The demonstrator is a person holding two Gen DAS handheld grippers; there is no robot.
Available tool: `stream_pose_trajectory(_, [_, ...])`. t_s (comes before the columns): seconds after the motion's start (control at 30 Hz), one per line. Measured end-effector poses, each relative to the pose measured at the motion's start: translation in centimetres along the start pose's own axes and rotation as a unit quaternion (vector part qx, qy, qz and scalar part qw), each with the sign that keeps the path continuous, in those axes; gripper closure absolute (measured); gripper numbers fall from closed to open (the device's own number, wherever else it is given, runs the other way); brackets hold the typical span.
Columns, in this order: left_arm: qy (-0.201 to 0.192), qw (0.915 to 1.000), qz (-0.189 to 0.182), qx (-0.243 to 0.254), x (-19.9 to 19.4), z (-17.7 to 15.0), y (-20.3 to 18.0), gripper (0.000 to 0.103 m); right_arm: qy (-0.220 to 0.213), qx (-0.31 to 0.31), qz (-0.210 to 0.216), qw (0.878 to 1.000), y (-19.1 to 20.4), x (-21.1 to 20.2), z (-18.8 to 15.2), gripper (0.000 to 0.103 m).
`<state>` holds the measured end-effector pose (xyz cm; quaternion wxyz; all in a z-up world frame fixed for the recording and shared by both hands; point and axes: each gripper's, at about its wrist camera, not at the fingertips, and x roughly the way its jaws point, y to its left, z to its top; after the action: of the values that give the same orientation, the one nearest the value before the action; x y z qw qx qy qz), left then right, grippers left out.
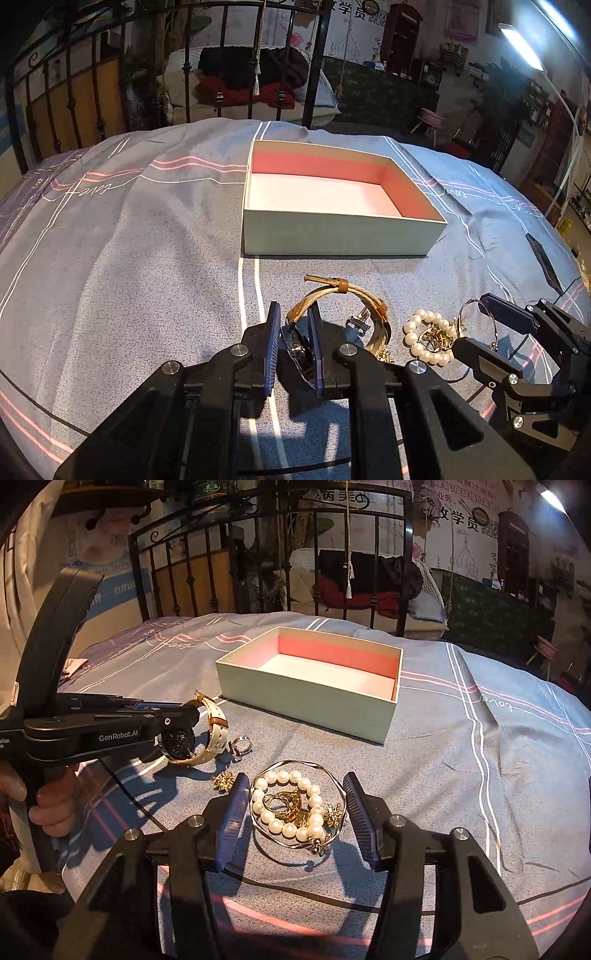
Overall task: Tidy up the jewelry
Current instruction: 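Grasp the tan-strap watch with the left tool while the right tool grasps the thin gold bangle, then carry the watch and bangle into the green box and open both tools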
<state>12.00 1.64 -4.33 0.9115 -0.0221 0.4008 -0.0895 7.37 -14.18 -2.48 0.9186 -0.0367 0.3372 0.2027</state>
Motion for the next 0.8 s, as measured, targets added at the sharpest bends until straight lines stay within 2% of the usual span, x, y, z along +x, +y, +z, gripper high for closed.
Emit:
stream_pose_trajectory(0.4, [-0.068,0.9976,-0.007,-0.012,-2.4,1.7,-0.5,0.090,-0.022,-0.005,0.004,1.000,0.3,-0.8,0.9,0.050])
stream_pose_trajectory(0.57, [-0.078,0.9969,-0.006,-0.011,-2.8,2.3,-0.6,0.090,-0.026,-0.008,0.003,1.000,0.1,-0.8,1.5,0.050])
stream_pose_trajectory(0.8, [-0.089,0.9960,-0.006,-0.002,-2.9,3.8,-1.0,0.090,-0.045,-0.014,0.002,0.999,-0.4,-0.4,4.1,0.050])
